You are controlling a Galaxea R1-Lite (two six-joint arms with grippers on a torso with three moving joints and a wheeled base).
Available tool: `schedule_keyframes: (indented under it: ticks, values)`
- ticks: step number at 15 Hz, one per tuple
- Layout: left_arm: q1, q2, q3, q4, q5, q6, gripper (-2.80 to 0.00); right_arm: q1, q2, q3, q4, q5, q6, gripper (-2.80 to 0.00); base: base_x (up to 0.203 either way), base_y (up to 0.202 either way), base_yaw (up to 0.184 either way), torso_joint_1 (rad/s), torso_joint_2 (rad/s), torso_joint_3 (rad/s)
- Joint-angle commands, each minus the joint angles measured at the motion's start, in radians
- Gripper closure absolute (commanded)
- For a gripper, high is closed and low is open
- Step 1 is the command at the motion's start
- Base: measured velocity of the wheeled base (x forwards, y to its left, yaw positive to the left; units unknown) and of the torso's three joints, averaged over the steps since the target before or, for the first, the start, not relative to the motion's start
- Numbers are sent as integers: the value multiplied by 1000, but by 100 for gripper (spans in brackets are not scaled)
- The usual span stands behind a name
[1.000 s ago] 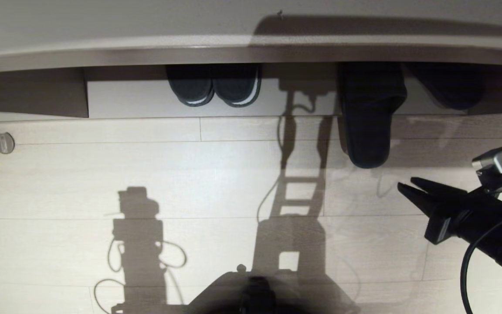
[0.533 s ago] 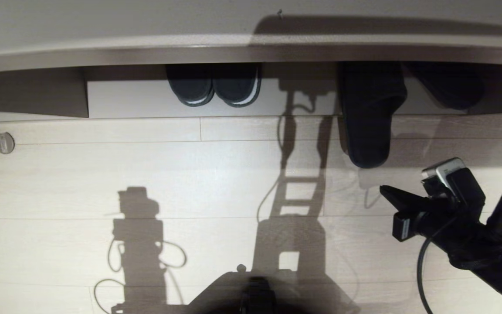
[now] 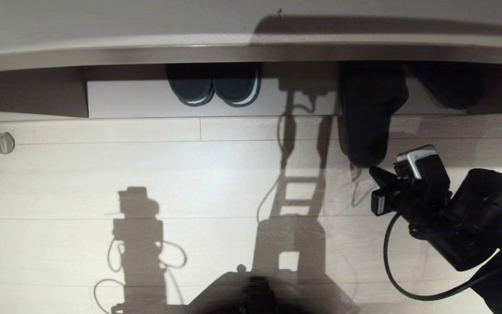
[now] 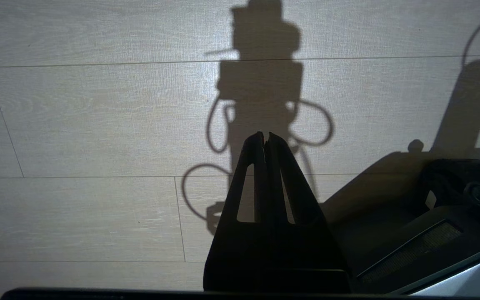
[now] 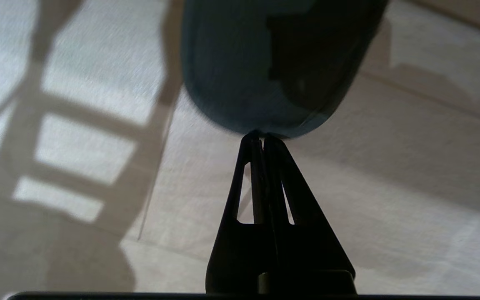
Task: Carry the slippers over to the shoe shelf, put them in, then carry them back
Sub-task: Pick up the slippers in the shoe cabinet
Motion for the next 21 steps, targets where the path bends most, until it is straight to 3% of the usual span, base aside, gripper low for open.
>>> schedule_keyframes:
  ticks: [1, 7, 21]
  values:
    - [0, 1, 0, 0, 0, 0, 0, 10, 9, 7, -4, 0, -1, 0, 0, 0, 0, 0, 0, 0]
    - [0, 1, 0, 0, 0, 0, 0, 47, 8, 2, 2, -5, 1, 0, 0, 0, 0, 0, 0, 0]
    - [0, 1, 0, 0, 0, 0, 0, 6, 20, -131, 5, -24, -9, 0, 0, 0, 0, 0, 0, 0]
